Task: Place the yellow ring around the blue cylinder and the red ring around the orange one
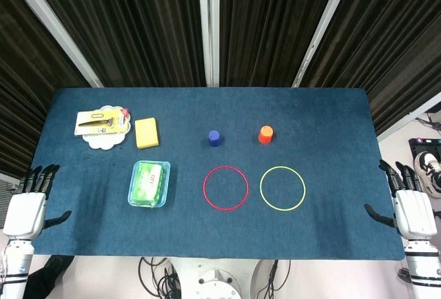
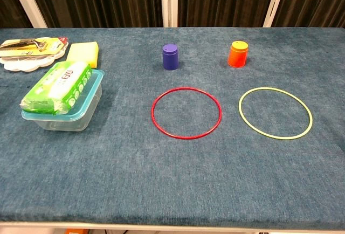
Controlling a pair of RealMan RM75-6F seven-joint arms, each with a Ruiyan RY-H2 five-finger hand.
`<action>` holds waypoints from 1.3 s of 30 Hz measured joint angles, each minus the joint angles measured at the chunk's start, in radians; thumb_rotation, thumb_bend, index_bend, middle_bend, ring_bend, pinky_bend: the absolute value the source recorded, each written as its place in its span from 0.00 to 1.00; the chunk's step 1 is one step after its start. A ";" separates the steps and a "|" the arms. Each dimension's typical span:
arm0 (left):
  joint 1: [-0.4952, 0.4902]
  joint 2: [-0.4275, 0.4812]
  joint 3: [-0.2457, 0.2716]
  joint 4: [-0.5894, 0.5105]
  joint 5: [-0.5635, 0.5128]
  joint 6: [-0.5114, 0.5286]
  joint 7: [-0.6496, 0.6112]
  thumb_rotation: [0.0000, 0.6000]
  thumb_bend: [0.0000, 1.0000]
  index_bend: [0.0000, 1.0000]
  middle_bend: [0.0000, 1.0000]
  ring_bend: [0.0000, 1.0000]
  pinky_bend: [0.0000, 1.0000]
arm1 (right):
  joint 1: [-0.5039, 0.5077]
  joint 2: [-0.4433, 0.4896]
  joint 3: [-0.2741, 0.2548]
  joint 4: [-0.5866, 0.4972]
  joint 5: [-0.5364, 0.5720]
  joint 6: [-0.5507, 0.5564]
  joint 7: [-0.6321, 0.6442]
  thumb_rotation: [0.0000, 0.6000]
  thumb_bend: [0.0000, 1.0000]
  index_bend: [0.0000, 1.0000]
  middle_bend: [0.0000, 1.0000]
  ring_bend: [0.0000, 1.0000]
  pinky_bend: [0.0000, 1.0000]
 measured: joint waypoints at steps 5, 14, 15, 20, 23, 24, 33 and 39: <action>-0.002 -0.002 0.001 0.005 -0.003 -0.007 -0.002 1.00 0.09 0.06 0.05 0.00 0.00 | 0.003 0.004 0.002 0.000 -0.008 -0.025 0.004 1.00 0.13 0.01 0.16 0.00 0.01; -0.004 -0.005 0.003 0.009 0.007 -0.003 -0.008 1.00 0.09 0.06 0.05 0.00 0.00 | 0.070 0.010 -0.023 0.003 -0.153 -0.118 -0.046 1.00 0.24 0.22 0.22 0.00 0.01; -0.003 -0.005 0.004 0.009 0.009 -0.002 -0.008 1.00 0.09 0.06 0.05 0.00 0.00 | 0.087 0.005 -0.026 0.007 -0.167 -0.145 -0.071 1.00 0.24 0.26 0.22 0.00 0.01; 0.003 -0.008 0.008 0.012 0.009 0.004 -0.014 1.00 0.09 0.06 0.05 0.00 0.00 | 0.160 -0.054 -0.029 0.049 -0.197 -0.269 -0.173 1.00 0.24 0.37 0.22 0.00 0.00; 0.008 -0.009 0.012 0.016 0.009 0.006 -0.018 1.00 0.09 0.06 0.05 0.00 0.00 | 0.195 -0.114 -0.027 0.113 -0.201 -0.322 -0.216 1.00 0.24 0.38 0.22 0.00 0.00; 0.008 -0.009 0.014 0.017 0.009 0.005 -0.019 1.00 0.09 0.06 0.05 0.00 0.00 | 0.206 -0.139 -0.026 0.143 -0.201 -0.339 -0.231 1.00 0.24 0.38 0.22 0.00 0.00; 0.018 -0.011 0.019 0.028 0.005 0.007 -0.033 1.00 0.09 0.06 0.05 0.00 0.00 | 0.251 -0.299 -0.025 0.336 -0.196 -0.387 -0.245 1.00 0.27 0.41 0.22 0.00 0.00; 0.016 -0.015 0.018 0.034 0.007 0.004 -0.037 1.00 0.09 0.06 0.05 0.00 0.00 | 0.262 -0.350 -0.031 0.405 -0.207 -0.370 -0.210 1.00 0.30 0.43 0.23 0.00 0.00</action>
